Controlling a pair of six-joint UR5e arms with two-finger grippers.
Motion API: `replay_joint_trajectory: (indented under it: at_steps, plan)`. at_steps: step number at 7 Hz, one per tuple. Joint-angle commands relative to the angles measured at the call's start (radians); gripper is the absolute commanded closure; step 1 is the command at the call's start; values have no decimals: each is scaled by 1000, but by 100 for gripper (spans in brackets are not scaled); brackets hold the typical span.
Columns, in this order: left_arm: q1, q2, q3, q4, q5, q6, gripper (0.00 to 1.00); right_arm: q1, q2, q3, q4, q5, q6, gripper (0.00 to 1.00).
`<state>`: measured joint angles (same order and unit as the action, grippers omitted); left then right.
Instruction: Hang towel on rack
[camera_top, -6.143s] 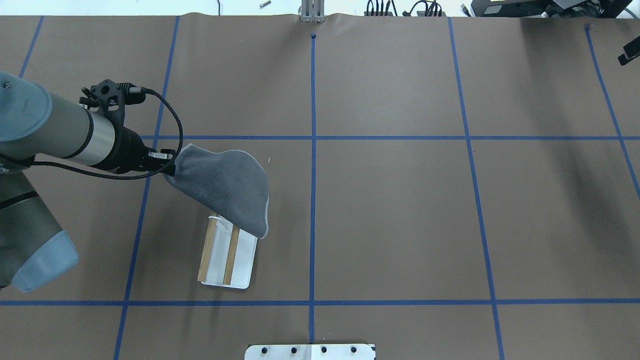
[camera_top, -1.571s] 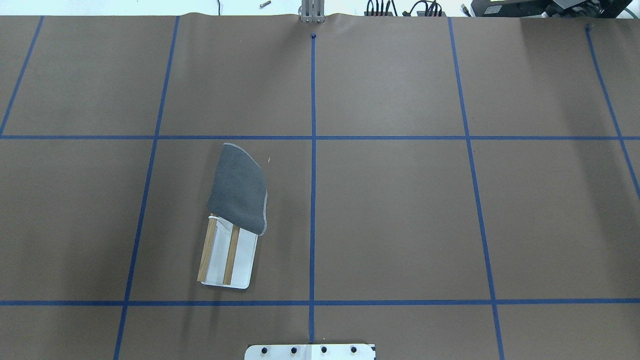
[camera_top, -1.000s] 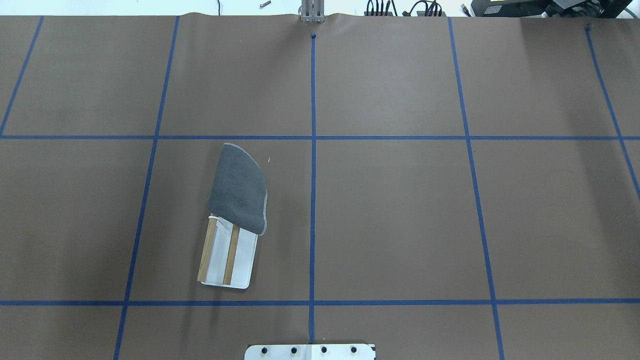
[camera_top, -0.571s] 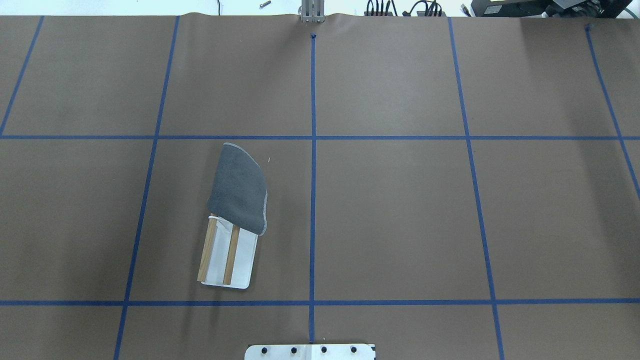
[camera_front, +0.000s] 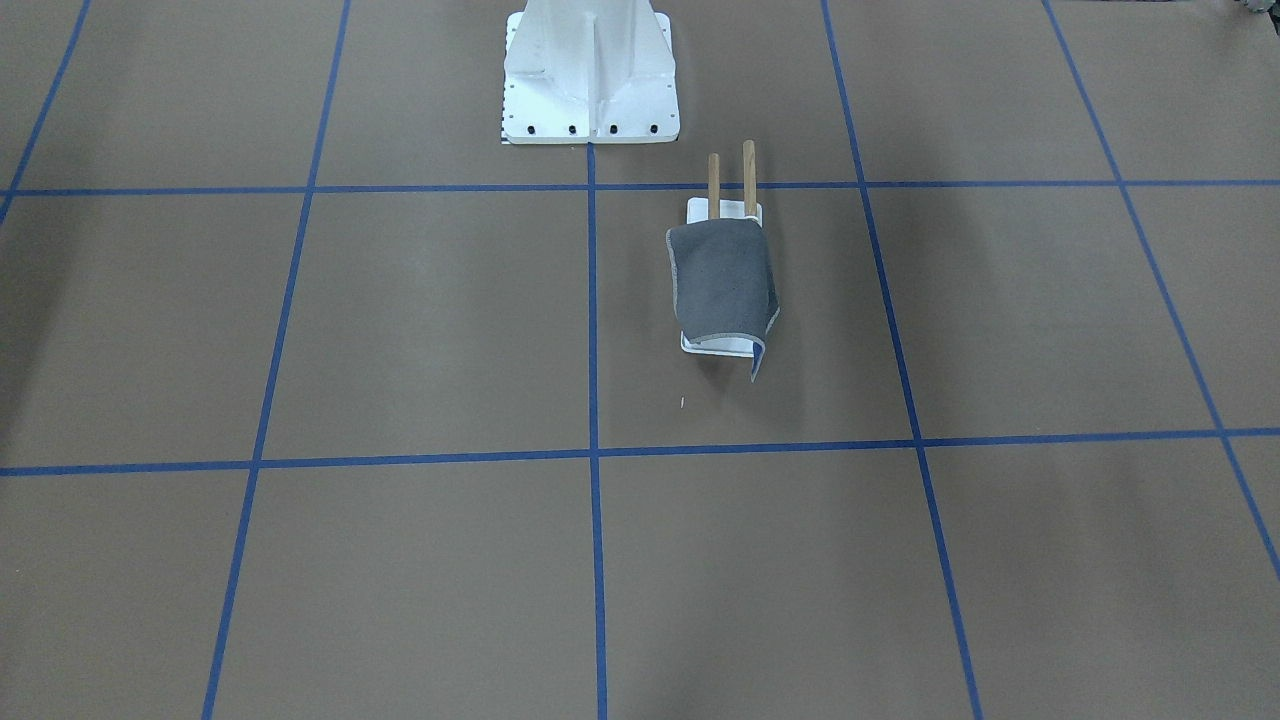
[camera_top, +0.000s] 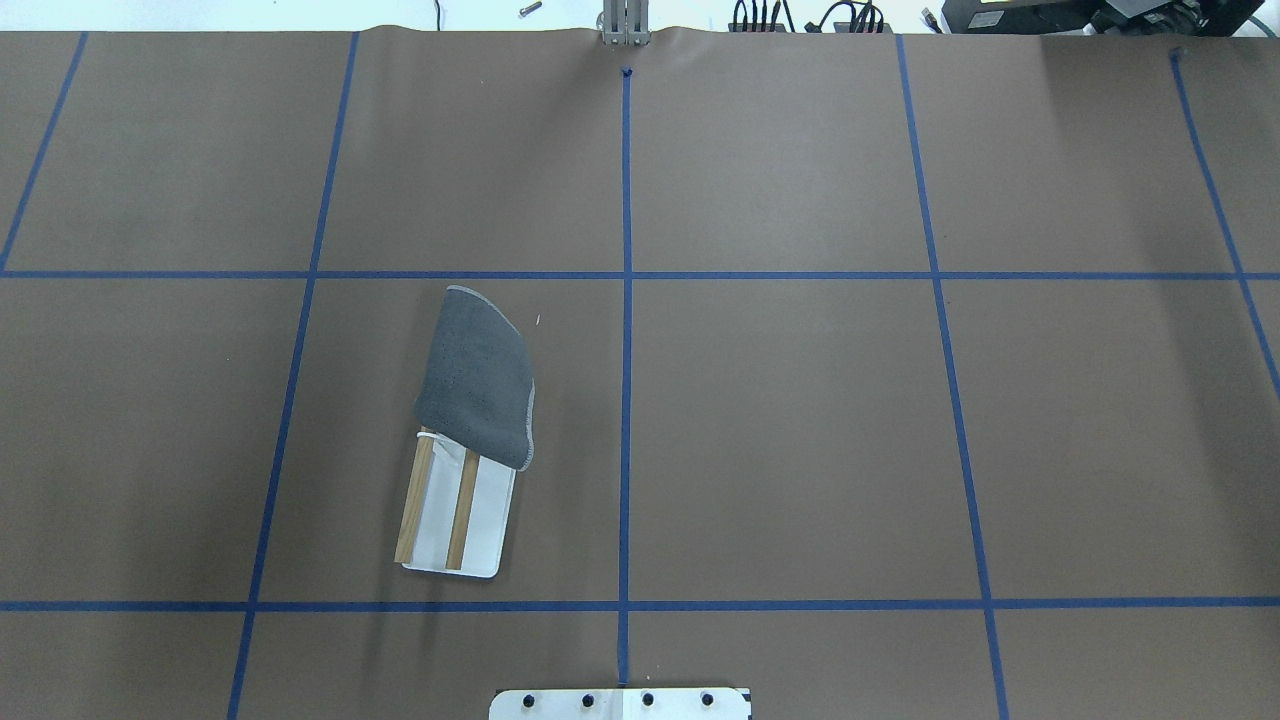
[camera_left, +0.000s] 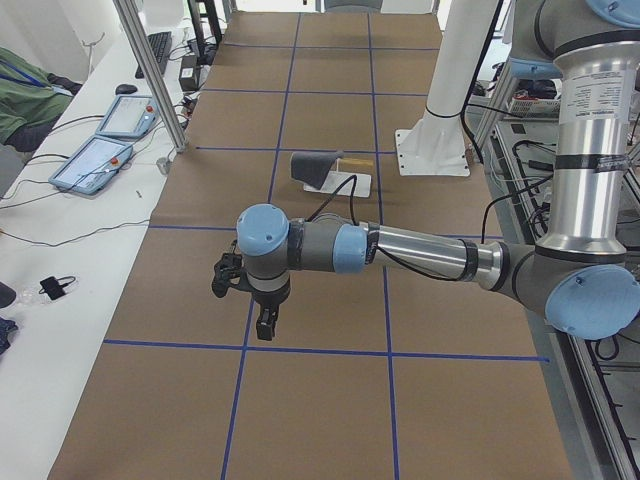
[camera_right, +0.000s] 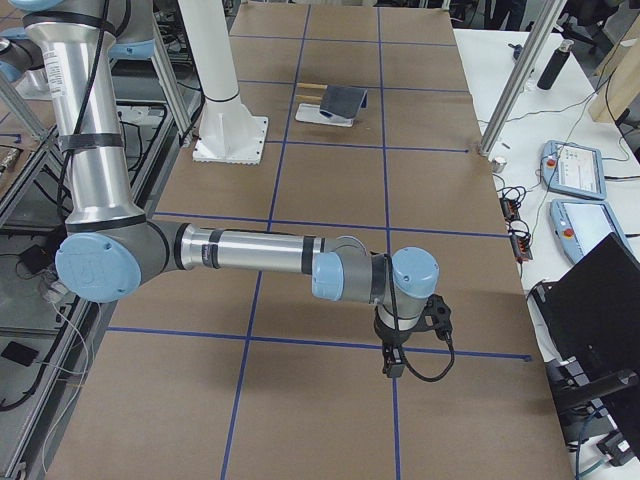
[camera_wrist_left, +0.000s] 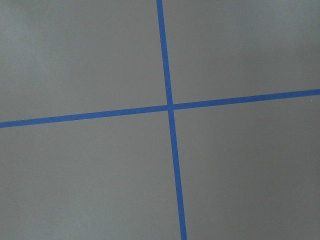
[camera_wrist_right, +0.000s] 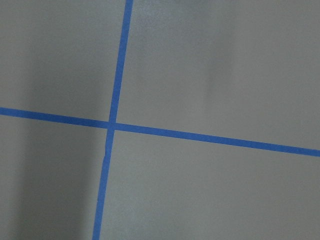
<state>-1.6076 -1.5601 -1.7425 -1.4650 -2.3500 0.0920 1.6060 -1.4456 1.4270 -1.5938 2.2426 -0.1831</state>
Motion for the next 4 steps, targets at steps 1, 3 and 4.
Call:
replay_joint_trajectory:
  at_steps: [1,3,4]
  plan:
    - [0,0,0,0,0,0,1,-1,-4,0,0,0,1,0]
    - [0,0,1,0,0,0,1,0,-15,7,0,0,1,0]
    - [0,0,3,0,0,0,1,-1,-15,9,0,0,-1,0]
